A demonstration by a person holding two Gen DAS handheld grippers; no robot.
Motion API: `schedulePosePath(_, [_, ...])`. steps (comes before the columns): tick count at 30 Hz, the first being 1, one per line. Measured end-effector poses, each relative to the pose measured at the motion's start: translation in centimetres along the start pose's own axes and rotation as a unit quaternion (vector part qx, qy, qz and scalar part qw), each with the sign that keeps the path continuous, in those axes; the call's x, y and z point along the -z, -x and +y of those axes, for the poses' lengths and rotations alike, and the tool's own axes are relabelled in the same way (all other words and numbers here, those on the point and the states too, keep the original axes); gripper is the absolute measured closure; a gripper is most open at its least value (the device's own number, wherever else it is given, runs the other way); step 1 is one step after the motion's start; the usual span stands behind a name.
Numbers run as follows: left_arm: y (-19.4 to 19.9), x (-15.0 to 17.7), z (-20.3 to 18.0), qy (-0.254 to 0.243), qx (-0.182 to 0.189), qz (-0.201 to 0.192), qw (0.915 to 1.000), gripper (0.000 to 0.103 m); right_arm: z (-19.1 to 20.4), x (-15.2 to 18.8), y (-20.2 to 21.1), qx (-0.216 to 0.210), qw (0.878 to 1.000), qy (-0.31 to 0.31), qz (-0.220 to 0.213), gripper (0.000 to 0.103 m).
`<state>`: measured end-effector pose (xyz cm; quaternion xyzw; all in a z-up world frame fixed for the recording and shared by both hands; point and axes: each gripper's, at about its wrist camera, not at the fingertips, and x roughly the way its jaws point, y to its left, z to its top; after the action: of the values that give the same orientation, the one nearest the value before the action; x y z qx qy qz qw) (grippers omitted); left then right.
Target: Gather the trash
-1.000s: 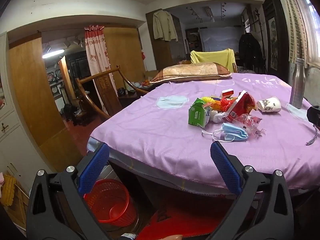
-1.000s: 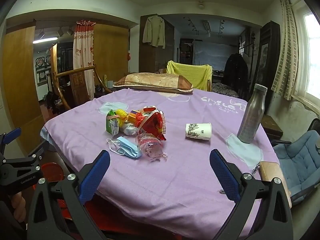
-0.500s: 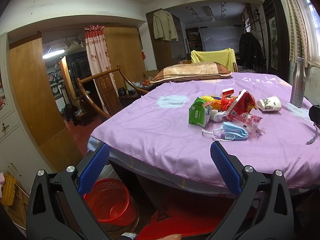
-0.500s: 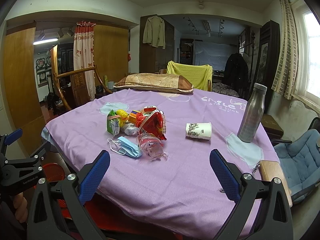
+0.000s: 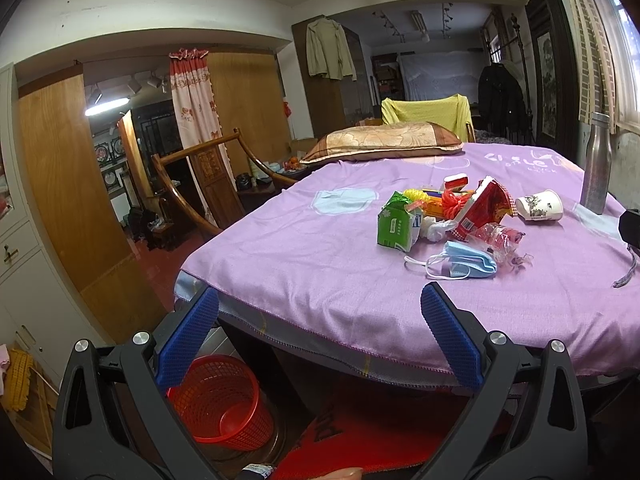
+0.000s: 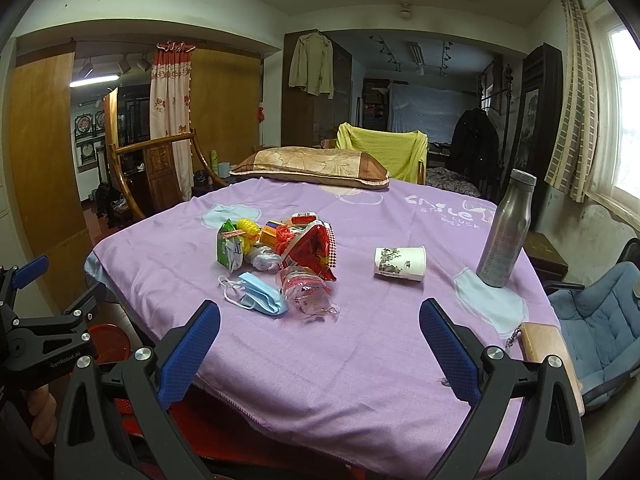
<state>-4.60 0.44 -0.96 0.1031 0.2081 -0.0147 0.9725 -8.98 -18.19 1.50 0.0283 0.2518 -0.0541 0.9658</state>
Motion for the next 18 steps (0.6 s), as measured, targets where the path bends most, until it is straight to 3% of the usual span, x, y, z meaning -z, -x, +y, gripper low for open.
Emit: schedulePosePath(18, [-0.14, 0.14, -0.09, 0.0, -0.002, 0.0, 1.0, 0.006, 0.06, -0.06, 0.05, -0.001, 1.0, 0.0, 0.0, 0.006])
